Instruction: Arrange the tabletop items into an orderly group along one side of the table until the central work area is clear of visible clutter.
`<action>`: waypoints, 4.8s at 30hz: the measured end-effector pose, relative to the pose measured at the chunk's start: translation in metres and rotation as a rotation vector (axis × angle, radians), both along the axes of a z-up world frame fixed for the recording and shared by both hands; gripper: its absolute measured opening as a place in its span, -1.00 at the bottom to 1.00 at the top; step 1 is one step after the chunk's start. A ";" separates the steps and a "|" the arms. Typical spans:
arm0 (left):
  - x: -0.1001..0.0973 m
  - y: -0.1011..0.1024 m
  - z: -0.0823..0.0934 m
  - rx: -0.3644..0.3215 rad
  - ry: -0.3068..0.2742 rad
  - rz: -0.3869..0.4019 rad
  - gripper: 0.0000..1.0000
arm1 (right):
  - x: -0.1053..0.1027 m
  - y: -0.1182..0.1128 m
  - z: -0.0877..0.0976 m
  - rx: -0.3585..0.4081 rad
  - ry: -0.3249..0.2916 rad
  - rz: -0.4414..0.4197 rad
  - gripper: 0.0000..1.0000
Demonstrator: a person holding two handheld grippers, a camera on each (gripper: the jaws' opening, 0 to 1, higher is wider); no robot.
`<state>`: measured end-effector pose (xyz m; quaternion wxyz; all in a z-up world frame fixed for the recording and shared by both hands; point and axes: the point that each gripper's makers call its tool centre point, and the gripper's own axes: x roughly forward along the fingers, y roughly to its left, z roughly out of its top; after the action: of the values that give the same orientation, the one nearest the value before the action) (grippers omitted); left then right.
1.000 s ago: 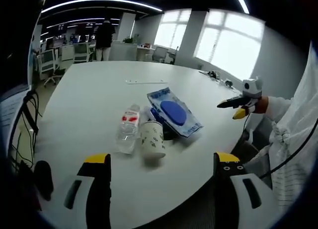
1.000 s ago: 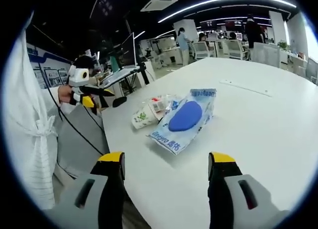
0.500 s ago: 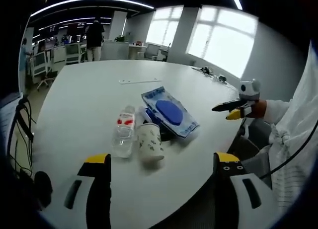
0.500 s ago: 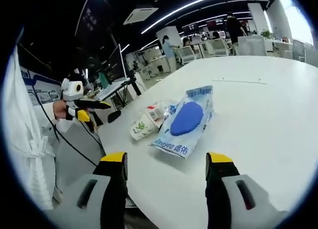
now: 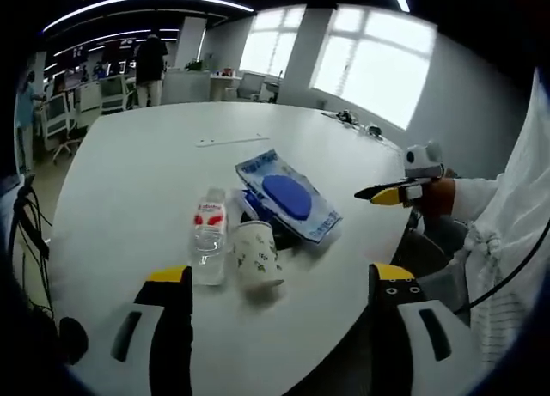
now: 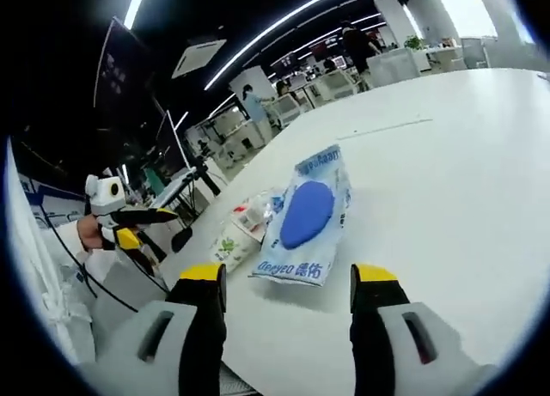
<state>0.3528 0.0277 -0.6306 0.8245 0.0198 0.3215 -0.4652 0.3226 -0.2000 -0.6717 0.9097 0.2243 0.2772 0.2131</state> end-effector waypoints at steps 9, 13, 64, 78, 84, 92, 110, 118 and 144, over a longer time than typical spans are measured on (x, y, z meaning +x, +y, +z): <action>0.011 -0.006 -0.003 0.000 0.006 -0.022 0.71 | 0.011 -0.004 -0.021 0.135 0.082 -0.186 -0.02; 0.013 -0.010 -0.004 0.003 0.010 -0.033 0.71 | 0.013 0.002 -0.028 0.138 0.088 -0.186 -0.04; 0.093 -0.078 0.001 0.047 -0.073 -0.215 0.62 | 0.021 0.009 -0.062 0.378 0.177 -0.316 -0.76; 0.140 -0.117 0.002 0.098 -0.123 -0.316 0.43 | 0.022 0.009 -0.063 0.391 0.183 -0.319 -0.78; 0.147 -0.129 -0.003 0.120 -0.129 -0.366 0.41 | 0.022 0.008 -0.063 0.389 0.182 -0.313 -0.78; 0.159 -0.142 -0.014 0.140 -0.129 -0.404 0.31 | 0.022 0.009 -0.064 0.395 0.187 -0.311 -0.79; 0.181 -0.182 -0.051 0.246 -0.129 -0.560 0.09 | 0.021 0.010 -0.066 0.409 0.200 -0.309 -0.79; 0.185 -0.186 -0.074 0.323 -0.141 -0.629 -0.27 | 0.021 0.009 -0.067 0.414 0.202 -0.309 -0.80; 0.176 -0.181 -0.082 0.397 -0.175 -0.758 -1.00 | 0.022 0.005 -0.058 0.451 0.173 -0.336 -0.87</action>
<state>0.5292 -0.1538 -0.7127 0.6000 0.3340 0.3035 -0.6606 0.3448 -0.1947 -0.7294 0.8324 0.4808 0.2584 0.0955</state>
